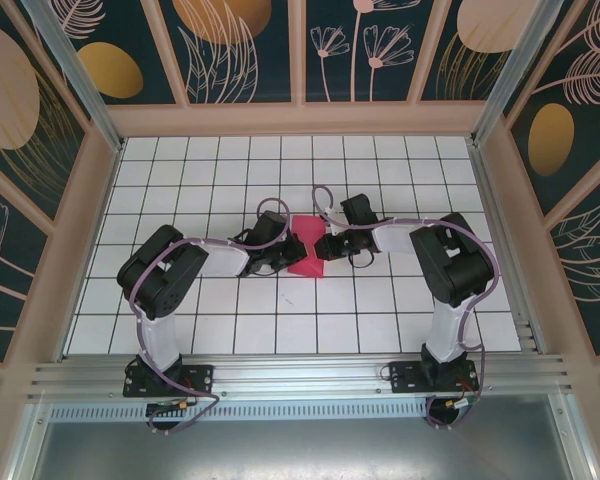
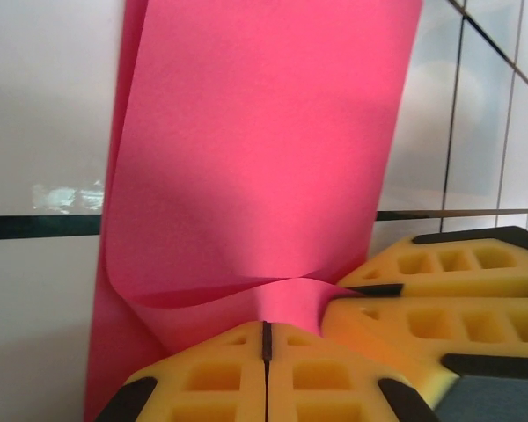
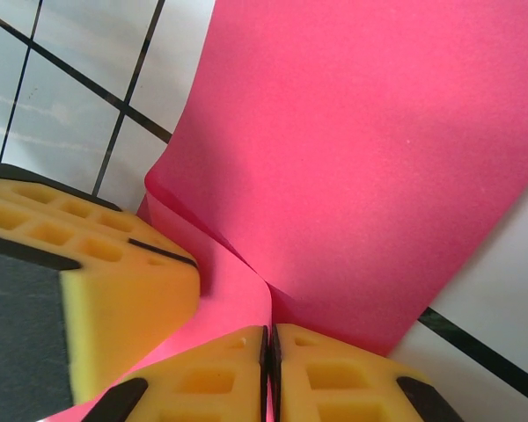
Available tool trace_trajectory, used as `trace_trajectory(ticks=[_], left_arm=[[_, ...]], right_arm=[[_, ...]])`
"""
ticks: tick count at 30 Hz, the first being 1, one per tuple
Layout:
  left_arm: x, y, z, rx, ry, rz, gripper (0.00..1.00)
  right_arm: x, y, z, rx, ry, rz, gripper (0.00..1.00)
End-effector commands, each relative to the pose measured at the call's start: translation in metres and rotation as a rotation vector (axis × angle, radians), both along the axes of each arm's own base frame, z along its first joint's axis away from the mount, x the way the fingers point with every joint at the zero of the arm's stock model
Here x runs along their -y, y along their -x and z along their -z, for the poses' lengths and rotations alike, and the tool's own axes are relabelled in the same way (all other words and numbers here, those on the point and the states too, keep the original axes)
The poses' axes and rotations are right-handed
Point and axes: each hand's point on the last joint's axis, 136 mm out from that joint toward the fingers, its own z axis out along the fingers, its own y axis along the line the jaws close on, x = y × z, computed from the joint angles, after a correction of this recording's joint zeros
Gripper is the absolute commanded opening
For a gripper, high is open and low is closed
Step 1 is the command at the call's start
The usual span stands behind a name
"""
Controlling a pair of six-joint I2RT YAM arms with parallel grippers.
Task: Fold a paper plane with a square sheet of paper (pick it up from the middle)
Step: Fold the triangle a second time at the center of the table.
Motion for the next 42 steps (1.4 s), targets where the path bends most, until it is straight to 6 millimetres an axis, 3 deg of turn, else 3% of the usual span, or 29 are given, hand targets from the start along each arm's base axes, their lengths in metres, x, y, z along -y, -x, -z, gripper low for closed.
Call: trace_trajectory(ticks=[1, 4, 9, 12, 20, 28, 30, 38, 42], left_arm=[[-0.002, 0.006, 0.014, -0.026, -0.014, 0.001, 0.09], [-0.005, 0.005, 0.011, -0.020, -0.025, -0.004, 0.09], [-0.004, -0.006, -0.020, 0.057, -0.022, -0.014, 0.11], [-0.013, -0.014, -0.028, 0.096, -0.074, -0.047, 0.12], [-0.014, -0.016, -0.004, 0.053, -0.120, -0.044, 0.11], [-0.030, 0.001, 0.031, -0.016, -0.180, -0.054, 0.10], [-0.030, 0.001, 0.028, -0.009, -0.179, -0.053, 0.10], [-0.023, -0.021, -0.014, 0.094, -0.165, -0.066, 0.14], [-0.024, -0.024, -0.012, 0.096, -0.173, -0.071, 0.16]], right_arm=[[0.007, 0.008, 0.020, -0.037, 0.053, 0.018, 0.14], [0.006, 0.009, 0.020, -0.035, 0.056, 0.017, 0.14], [0.007, 0.010, 0.022, -0.033, 0.068, 0.018, 0.14], [0.007, 0.011, 0.023, -0.034, 0.078, 0.017, 0.14], [0.008, 0.010, 0.024, -0.029, 0.091, 0.015, 0.14], [0.007, 0.011, 0.024, -0.028, 0.094, 0.014, 0.14], [0.007, 0.012, 0.025, -0.030, 0.096, 0.013, 0.14], [0.004, 0.012, 0.024, -0.028, 0.095, 0.008, 0.14], [0.003, 0.012, 0.024, -0.024, 0.096, 0.005, 0.14]])
